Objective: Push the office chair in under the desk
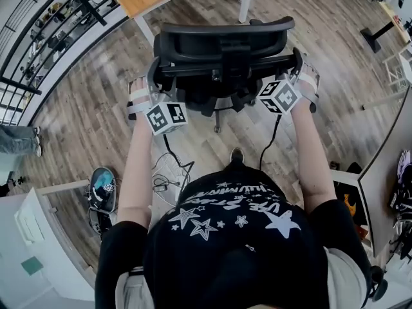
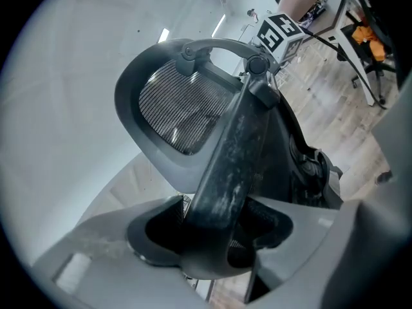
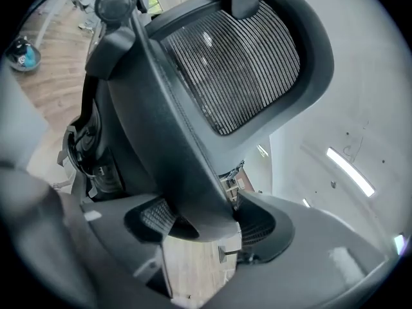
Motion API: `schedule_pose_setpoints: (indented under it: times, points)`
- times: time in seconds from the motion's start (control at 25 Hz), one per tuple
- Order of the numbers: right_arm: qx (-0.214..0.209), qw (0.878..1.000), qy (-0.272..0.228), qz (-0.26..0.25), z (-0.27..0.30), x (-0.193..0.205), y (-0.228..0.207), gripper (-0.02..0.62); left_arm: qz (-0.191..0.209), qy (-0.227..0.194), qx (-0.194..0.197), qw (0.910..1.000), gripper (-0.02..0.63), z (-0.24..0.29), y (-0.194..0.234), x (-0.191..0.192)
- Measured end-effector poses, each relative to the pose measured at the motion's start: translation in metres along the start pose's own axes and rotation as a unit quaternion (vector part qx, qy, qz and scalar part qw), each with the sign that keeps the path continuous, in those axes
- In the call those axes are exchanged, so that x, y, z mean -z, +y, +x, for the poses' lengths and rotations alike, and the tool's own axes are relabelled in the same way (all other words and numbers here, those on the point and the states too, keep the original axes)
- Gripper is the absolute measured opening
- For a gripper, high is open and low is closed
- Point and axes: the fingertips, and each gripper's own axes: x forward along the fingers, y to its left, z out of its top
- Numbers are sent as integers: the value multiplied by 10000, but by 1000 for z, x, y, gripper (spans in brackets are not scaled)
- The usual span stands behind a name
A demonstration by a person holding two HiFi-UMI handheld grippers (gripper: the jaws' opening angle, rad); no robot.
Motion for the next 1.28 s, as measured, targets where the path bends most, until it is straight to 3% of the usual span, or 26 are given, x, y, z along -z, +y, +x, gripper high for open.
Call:
schedule_pose_setpoints:
  times: [0.52, 0.96, 1.28]
  points:
    - [-145, 9990, -354, -229, 114, -4, -46, 282, 42, 422, -79, 9991, 276, 86, 12, -42]
    - [-24, 9974, -665, -281, 134, -7, -34, 282, 18, 560, -203, 9982, 276, 95, 3, -34]
    - [106, 9975, -673, -210, 147, -2, -28, 284, 108, 355, -387, 9986, 278, 107, -8, -33]
